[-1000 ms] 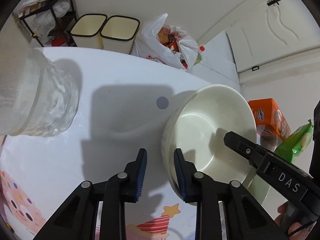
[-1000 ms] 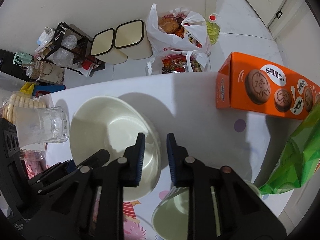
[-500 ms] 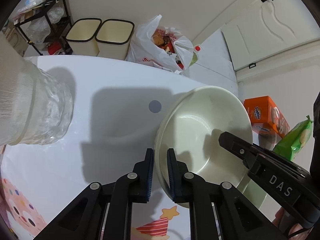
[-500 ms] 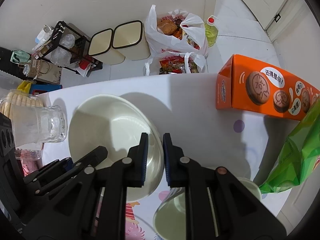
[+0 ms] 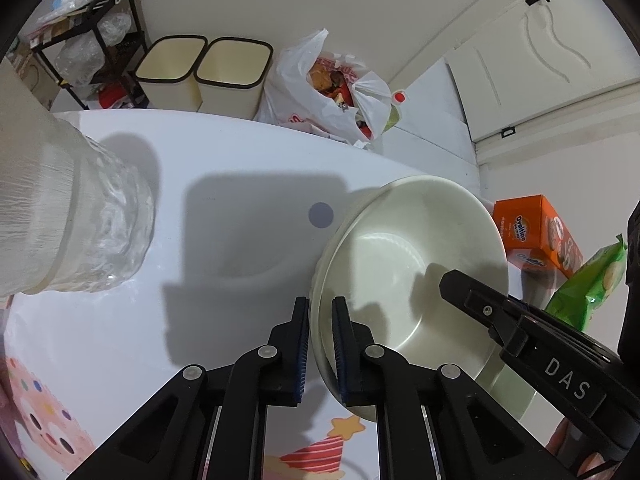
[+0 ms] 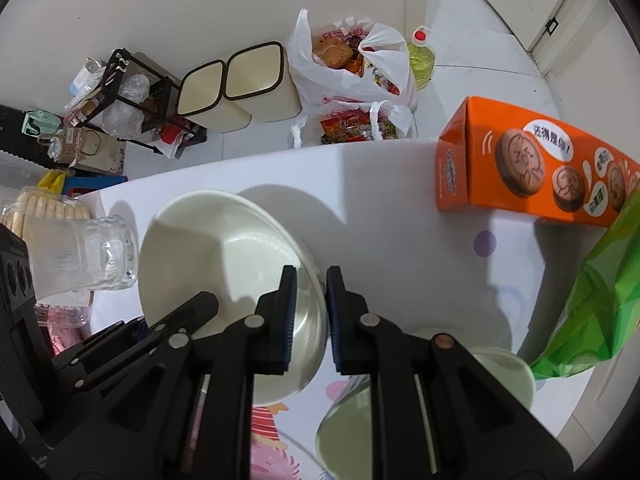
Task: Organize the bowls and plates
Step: 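Lift the cream bowl and carry it toward the pale green bowl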
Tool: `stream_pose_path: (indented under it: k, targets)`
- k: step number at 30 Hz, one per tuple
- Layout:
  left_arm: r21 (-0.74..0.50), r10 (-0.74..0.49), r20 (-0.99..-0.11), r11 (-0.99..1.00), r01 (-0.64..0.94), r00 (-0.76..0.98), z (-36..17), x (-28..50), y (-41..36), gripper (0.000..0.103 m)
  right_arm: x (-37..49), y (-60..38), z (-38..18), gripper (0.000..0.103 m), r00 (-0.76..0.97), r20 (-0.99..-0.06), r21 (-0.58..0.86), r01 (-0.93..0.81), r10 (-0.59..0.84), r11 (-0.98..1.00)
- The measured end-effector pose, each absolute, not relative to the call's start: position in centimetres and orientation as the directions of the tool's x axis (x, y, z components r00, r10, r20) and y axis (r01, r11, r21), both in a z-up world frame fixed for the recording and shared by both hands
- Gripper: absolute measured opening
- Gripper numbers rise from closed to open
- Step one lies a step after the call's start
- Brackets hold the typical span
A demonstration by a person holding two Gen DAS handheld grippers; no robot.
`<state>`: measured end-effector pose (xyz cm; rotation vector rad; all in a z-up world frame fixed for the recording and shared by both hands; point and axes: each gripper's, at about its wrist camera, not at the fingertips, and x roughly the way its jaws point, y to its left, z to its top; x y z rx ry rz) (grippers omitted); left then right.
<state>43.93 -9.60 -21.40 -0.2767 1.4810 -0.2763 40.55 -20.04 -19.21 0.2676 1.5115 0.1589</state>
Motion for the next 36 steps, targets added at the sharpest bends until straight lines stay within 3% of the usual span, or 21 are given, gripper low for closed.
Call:
stream_pose_path:
  k: [9, 13, 19, 36]
  targets:
    - [-0.334, -0.334, -0.94, 0.942, 0.01, 0.069, -21.5, 43.9, -8.9, 0.01, 40.4, -19.1, -19.1, 0.018, 0.062, -0.962, 0.271, 0.057, 0.267, 0.961]
    - [-0.332, -0.331, -0.941, 0.943, 0.001, 0.07, -21.5, 43.5, -8.4, 0.01, 40.2, -18.9, -19.2, 0.009, 0.058, -0.964, 0.264, 0.048, 0.261, 0.963]
    - [-0.327, -0.325, -0.943, 0.945, -0.018, 0.072, -21.4, 42.7, -7.4, 0.008, 39.4, -18.0, -18.6, 0.009, 0.074, -0.962, 0.264, 0.007, 0.263, 0.964]
    - [-0.312, -0.312, -0.938, 0.95, 0.026, 0.148, -16.0, 38.4, -6.7, 0.008, 35.3, -17.4, -13.6, 0.008, 0.148, -0.958, 0.24, -0.042, 0.244, 0.97]
